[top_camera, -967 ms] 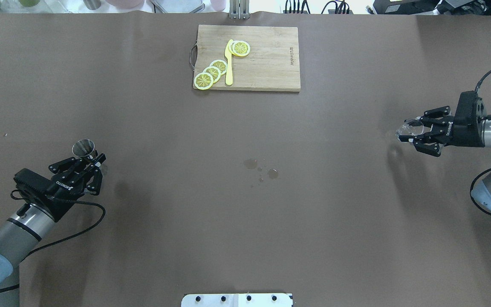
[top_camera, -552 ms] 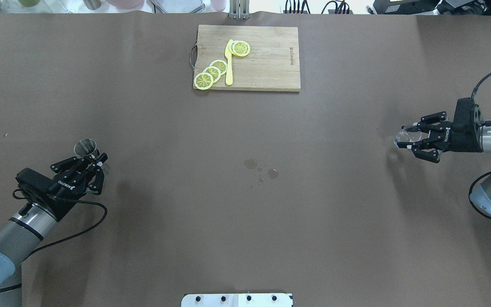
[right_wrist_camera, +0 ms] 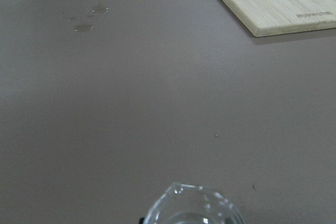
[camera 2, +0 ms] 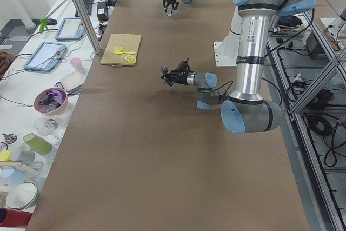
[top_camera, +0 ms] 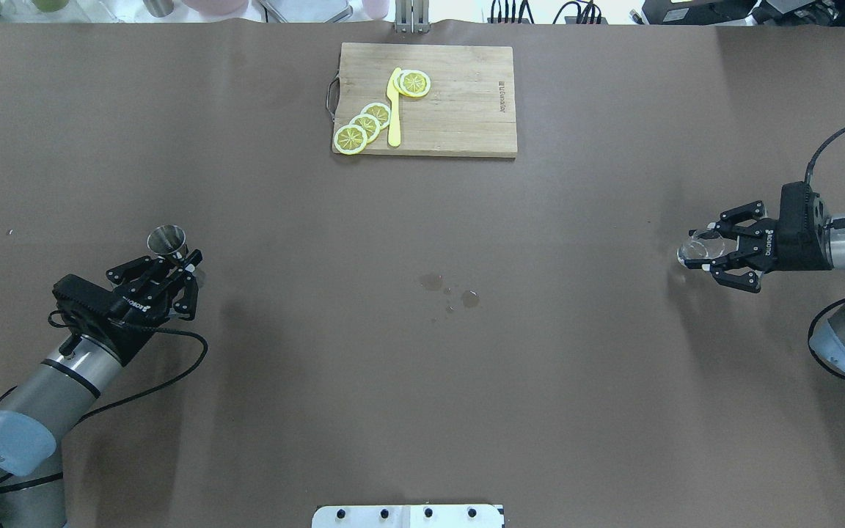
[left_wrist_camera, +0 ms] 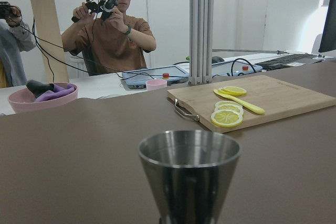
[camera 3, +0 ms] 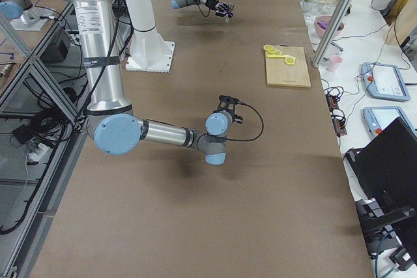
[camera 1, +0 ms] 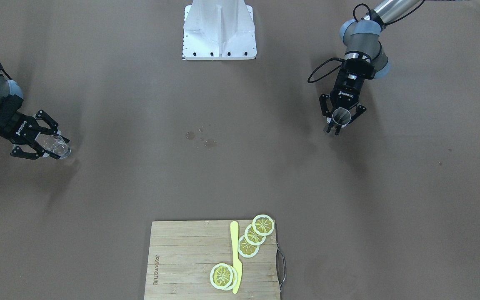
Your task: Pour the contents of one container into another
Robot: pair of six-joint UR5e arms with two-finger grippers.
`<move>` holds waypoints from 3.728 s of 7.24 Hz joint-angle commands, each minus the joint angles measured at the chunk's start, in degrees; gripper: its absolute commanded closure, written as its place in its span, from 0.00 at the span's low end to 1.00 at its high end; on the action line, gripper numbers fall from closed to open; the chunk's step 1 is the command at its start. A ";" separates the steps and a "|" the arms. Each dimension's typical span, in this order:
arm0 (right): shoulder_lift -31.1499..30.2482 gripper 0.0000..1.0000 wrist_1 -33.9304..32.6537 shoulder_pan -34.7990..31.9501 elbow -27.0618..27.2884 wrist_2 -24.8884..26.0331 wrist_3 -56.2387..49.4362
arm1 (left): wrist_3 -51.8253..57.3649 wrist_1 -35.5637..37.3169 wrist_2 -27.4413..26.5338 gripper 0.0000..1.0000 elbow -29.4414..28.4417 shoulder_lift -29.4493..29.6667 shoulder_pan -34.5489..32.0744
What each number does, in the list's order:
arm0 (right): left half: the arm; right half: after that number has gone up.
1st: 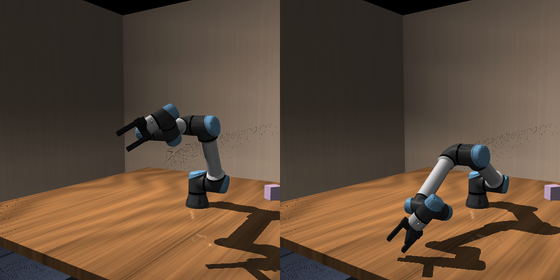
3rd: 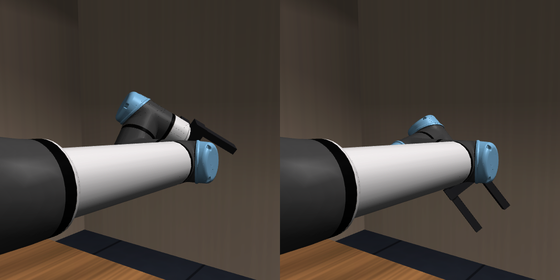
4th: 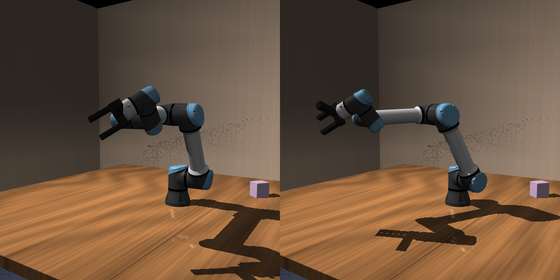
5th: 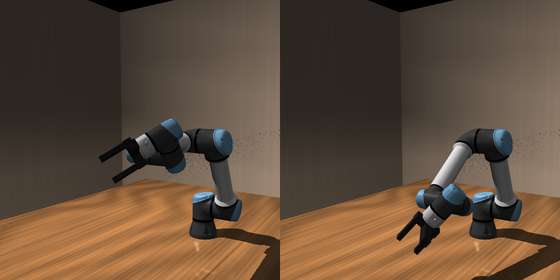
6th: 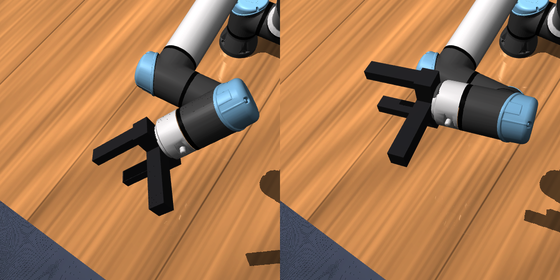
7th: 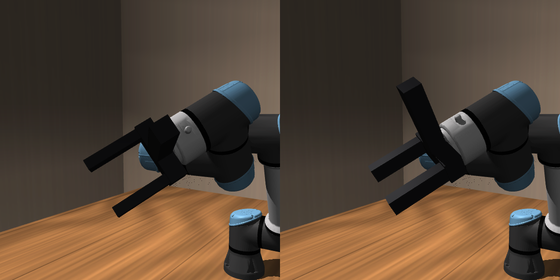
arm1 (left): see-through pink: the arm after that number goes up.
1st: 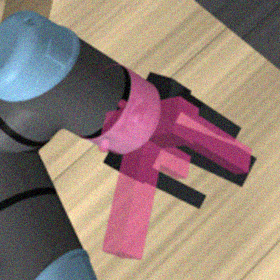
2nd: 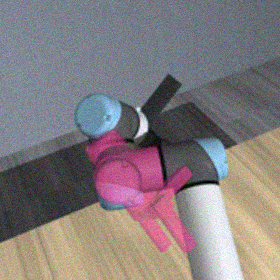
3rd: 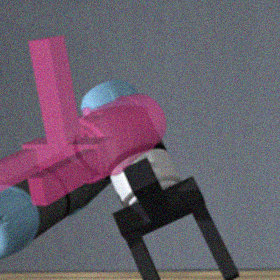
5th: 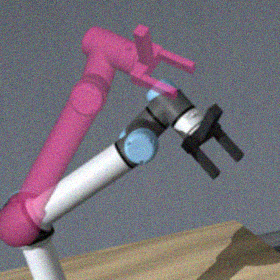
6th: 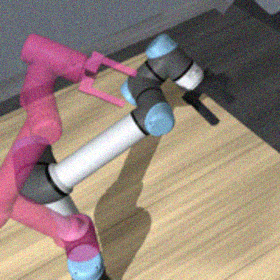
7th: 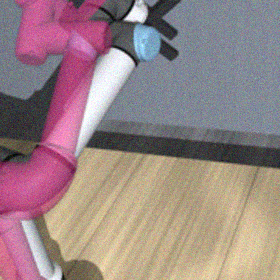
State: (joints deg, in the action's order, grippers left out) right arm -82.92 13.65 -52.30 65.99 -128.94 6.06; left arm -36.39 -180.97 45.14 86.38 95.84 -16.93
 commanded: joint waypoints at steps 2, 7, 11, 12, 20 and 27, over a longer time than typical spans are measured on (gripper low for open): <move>0.04 1.00 0.06 0.09 -0.60 -0.70 -2.46 | 0.00 2.02 1.09 1.00 -2.17 2.59 -2.58; 0.39 1.00 0.15 0.27 -1.30 -0.70 -2.20 | -0.09 1.85 0.39 1.00 -5.69 3.47 -4.34; 0.92 1.00 1.47 0.44 -2.88 -0.61 -2.20 | -0.96 1.94 1.00 1.00 -7.10 3.74 -6.28; 1.01 1.00 1.47 0.45 -2.97 -0.61 -2.11 | -1.66 2.11 1.61 1.00 -7.80 4.52 -6.28; 1.09 0.89 1.47 0.53 -2.89 -0.26 -1.93 | -1.58 2.64 4.78 1.00 -10.88 8.05 -6.28; 1.01 0.00 1.82 0.45 -2.27 -0.44 2.64 | -1.41 2.46 4.43 0.96 -10.62 8.05 -6.28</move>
State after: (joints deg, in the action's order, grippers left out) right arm -81.90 15.26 -51.83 63.47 -129.31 7.47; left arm -37.87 -178.50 49.68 75.73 103.89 -23.20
